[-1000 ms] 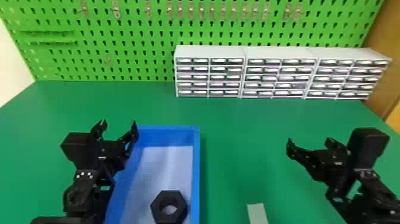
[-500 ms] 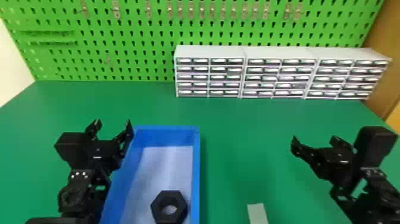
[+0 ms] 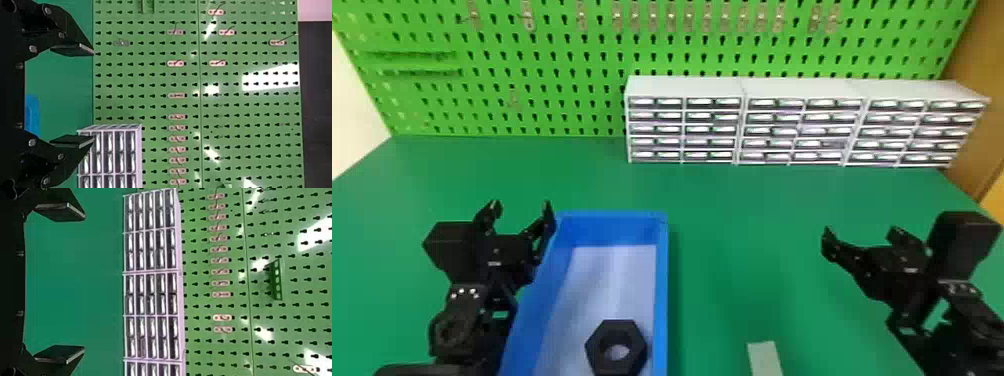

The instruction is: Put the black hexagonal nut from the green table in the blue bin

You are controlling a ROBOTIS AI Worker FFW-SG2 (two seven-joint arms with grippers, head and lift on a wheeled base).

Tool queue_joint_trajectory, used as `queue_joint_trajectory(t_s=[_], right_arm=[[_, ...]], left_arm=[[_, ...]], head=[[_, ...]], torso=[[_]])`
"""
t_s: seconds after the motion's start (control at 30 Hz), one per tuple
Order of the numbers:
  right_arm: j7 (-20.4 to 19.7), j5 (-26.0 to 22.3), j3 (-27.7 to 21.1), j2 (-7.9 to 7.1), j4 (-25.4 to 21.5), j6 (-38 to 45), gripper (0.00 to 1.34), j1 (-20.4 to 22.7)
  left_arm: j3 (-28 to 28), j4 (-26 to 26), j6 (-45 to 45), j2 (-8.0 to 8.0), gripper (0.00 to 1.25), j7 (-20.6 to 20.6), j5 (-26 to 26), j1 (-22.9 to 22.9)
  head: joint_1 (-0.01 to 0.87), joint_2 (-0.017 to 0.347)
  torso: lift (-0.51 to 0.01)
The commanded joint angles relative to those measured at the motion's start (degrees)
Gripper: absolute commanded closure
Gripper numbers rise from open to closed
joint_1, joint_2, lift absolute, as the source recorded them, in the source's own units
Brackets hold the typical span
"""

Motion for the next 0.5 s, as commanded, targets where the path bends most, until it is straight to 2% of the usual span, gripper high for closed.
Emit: queue_joint_trajectory(t_s=[0.0,0.47], right_arm=[[0.00,0.00,0.11,0.00,-0.08,0.00,0.11,-0.12],[0.00,1.05,0.38,0.05,-0.52,-0.09,0.11,-0.39]], left_arm=[[-0.17,0.00,0.03,-0.02,0.46,0.00,-0.01,0.00],[-0.26,0.00,0.03,-0.02,0.46,0.00,-0.01,-0.35]], head=[[0.657,0.057],[0.657,0.057]], torso=[[-0.095],[-0.095]])
